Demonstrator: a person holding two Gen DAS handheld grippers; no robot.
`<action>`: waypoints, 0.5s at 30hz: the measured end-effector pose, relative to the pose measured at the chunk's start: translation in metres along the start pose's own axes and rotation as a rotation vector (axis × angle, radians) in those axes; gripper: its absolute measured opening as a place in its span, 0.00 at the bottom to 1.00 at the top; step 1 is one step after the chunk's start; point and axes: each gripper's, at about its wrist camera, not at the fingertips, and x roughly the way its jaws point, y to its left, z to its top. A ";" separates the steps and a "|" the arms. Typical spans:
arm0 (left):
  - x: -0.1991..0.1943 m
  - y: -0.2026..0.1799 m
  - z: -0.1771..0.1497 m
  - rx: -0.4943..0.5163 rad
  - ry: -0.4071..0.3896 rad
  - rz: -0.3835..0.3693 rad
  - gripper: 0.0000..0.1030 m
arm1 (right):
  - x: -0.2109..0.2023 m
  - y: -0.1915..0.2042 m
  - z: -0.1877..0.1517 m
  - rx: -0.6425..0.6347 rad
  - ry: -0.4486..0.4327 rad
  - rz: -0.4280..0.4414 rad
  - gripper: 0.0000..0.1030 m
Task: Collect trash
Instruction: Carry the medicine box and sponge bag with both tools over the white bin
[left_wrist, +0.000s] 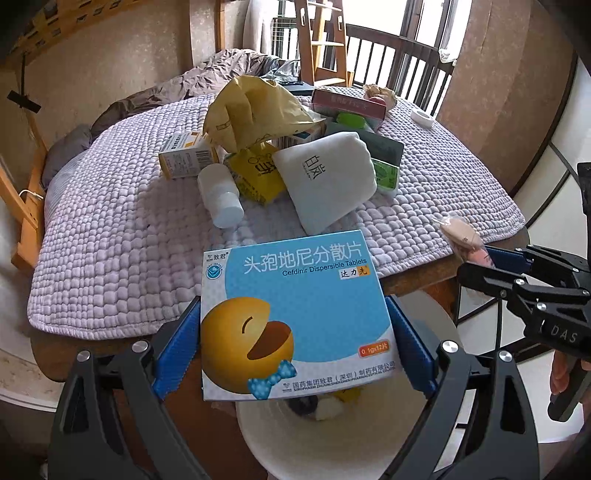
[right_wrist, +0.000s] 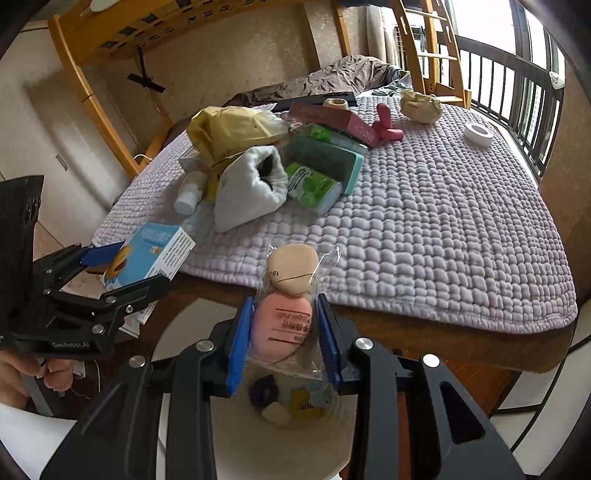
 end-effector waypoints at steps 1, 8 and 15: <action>-0.001 0.000 -0.001 0.002 0.000 0.000 0.92 | 0.000 0.001 -0.001 -0.004 0.002 -0.001 0.33; -0.007 -0.002 -0.009 0.018 0.006 0.010 0.92 | -0.004 0.006 -0.009 -0.009 0.011 0.004 0.33; -0.010 -0.007 -0.017 0.050 0.014 0.028 0.92 | -0.006 0.009 -0.016 -0.023 0.028 -0.006 0.33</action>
